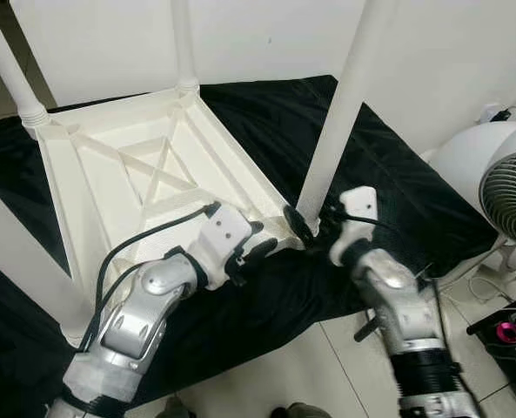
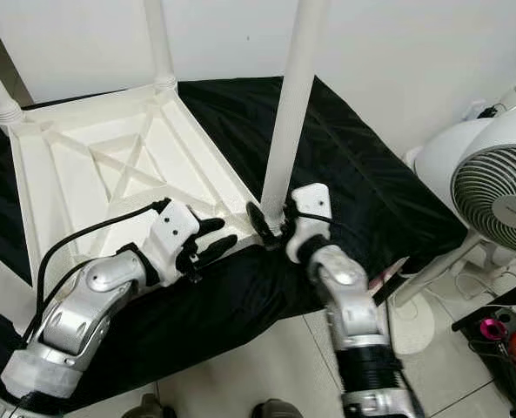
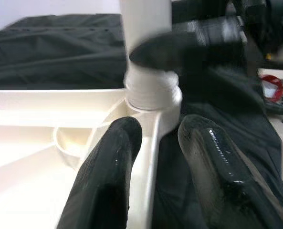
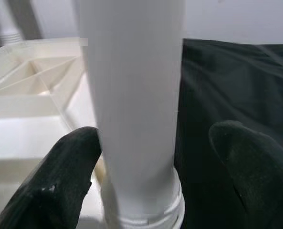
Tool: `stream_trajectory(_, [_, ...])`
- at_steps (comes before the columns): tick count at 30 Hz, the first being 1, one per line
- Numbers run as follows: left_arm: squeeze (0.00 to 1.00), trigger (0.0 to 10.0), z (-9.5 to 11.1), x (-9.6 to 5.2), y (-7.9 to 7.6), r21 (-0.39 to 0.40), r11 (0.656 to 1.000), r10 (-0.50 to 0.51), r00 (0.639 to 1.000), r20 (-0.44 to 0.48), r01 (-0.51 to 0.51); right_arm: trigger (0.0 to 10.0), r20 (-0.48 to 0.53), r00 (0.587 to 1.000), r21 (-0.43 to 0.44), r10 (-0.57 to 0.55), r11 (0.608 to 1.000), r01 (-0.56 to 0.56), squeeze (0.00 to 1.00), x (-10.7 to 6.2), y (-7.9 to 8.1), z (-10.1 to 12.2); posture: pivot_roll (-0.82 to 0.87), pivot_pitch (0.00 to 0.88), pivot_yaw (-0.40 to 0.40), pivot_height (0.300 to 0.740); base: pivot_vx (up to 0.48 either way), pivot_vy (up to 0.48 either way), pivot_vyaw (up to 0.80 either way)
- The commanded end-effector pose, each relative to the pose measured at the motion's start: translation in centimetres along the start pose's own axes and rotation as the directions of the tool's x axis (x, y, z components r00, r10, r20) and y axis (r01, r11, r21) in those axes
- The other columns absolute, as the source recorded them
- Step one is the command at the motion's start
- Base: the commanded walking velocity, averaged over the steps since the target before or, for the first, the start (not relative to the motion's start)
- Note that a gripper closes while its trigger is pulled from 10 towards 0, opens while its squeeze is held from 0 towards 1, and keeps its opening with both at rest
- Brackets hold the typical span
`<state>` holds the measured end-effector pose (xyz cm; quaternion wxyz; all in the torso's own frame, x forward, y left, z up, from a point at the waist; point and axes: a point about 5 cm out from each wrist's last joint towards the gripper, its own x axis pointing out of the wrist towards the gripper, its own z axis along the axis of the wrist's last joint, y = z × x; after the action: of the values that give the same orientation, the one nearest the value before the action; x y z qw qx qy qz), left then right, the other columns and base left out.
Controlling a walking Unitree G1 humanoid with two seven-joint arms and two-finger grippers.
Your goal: Building children table
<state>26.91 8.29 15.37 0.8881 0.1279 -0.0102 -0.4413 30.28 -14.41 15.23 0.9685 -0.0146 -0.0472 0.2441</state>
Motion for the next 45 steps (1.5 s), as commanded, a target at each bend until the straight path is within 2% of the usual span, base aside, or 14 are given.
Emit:
stream_trajectory(1, [0.00,10.0,0.0,-0.1,-0.4,-0.001,1.000,-0.030,1.000,-0.005,0.030,10.0,-0.001,1.000,0.017,0.021,1.000,-0.021,0.00,-0.2,0.0,-0.3,-0.13,0.035,-0.003,0.740,0.000,0.000,0.00])
stream_trajectory(4, [0.00,10.0,0.0,-0.2,-0.6,-0.012,0.999,-0.030,0.999,-0.009,0.030,10.0,-0.056,0.994,-0.034,0.090,0.995,-0.092,0.00,-0.6,-2.0,-0.9,-0.11,0.044,-0.006,0.740,0.000,0.000,0.00])
stream_trajectory(6, [0.00,10.0,0.0,-0.2,-0.6,-0.012,0.999,-0.030,0.999,-0.009,0.030,10.0,-0.056,0.994,-0.034,0.090,0.995,-0.092,0.00,-0.6,-2.0,-0.9,-0.11,0.044,-0.006,0.740,0.000,0.000,0.00])
stream_trajectory(8, [0.00,10.0,0.0,-0.3,-0.7,-0.010,0.999,-0.033,0.999,-0.011,0.033,10.0,-0.080,0.983,-0.066,0.164,0.983,-0.169,0.00,-0.2,-2.4,-0.9,-0.11,0.042,-0.015,0.740,0.000,0.000,0.00])
stream_trajectory(13, [0.00,10.0,0.0,-0.5,-0.7,-0.019,1.000,-0.025,1.000,-0.010,0.025,10.0,-0.129,0.949,-0.107,0.288,0.947,-0.302,0.00,1.6,-2.5,-0.7,-0.09,0.041,-0.026,0.740,0.000,0.000,0.00])
stream_trajectory(19, [0.00,10.0,0.0,-0.5,-0.9,-0.008,1.000,-0.025,1.000,-0.017,0.024,10.0,-0.149,0.929,-0.129,0.338,0.925,-0.357,0.00,4.1,-2.1,-0.6,-0.07,0.037,-0.037,0.740,0.000,0.000,0.00])
stream_trajectory(25, [0.00,10.0,0.1,-0.5,-0.6,-0.009,1.000,-0.005,1.000,-0.014,0.005,10.0,-0.176,0.912,-0.113,0.371,0.913,-0.393,0.00,4.7,-1.5,-1.1,-0.06,0.039,-0.043,0.740,0.000,0.000,0.00])
stream_trajectory(26, [0.00,10.0,0.1,-0.5,-0.5,-0.009,1.000,0.000,1.000,-0.015,0.000,0.5,-0.180,0.909,-0.108,0.376,0.911,-0.398,0.00,4.6,-1.4,-1.4,-0.06,0.038,-0.044,0.740,0.000,0.000,0.00])
stream_trajectory(27, [0.00,10.0,0.2,-0.5,-0.5,-0.007,1.000,0.005,1.000,-0.015,-0.005,0.0,-0.183,0.906,-0.100,0.381,0.910,-0.403,0.00,4.4,-1.4,-1.6,-0.06,0.038,-0.046,0.740,0.000,0.000,0.00])
stream_trajectory(36, [0.00,10.0,0.3,-0.5,-0.4,-0.004,1.000,0.008,1.000,-0.012,-0.008,0.0,-0.173,0.908,-0.087,0.382,0.912,-0.401,0.00,3.9,-1.8,-2.5,-0.07,0.039,-0.034,0.740,0.000,0.000,0.00])
stream_trajectory(37, [0.00,10.0,0.3,-0.5,-0.4,-0.003,1.000,0.003,1.000,-0.011,-0.003,3.0,-0.168,0.912,-0.087,0.374,0.916,-0.392,0.00,3.8,-1.8,-2.6,-0.07,0.041,-0.031,0.740,0.000,0.000,0.00])
stream_trajectory(38, [0.00,10.0,0.4,-0.4,-0.5,-0.002,1.000,0.000,1.000,-0.010,0.000,10.0,-0.162,0.915,-0.082,0.370,0.919,-0.386,0.00,3.7,-1.8,-2.7,-0.07,0.041,-0.031,0.740,0.000,0.000,0.00])
stream_trajectory(40, [0.00,10.0,0.4,-0.4,-0.5,-0.001,1.000,-0.001,1.000,-0.010,0.001,10.0,-0.156,0.919,-0.077,0.363,0.923,-0.377,0.00,3.7,-1.7,-2.8,-0.07,0.043,-0.032,0.740,0.000,0.000,0.00])
stream_trajectory(45, [0.00,10.0,0.4,-0.4,-0.3,-0.003,1.000,0.001,1.000,-0.011,-0.001,10.0,-0.132,0.960,-0.062,0.247,0.964,-0.257,0.00,3.6,-1.6,-2.9,-0.08,0.048,-0.031,0.740,0.000,0.000,0.00])
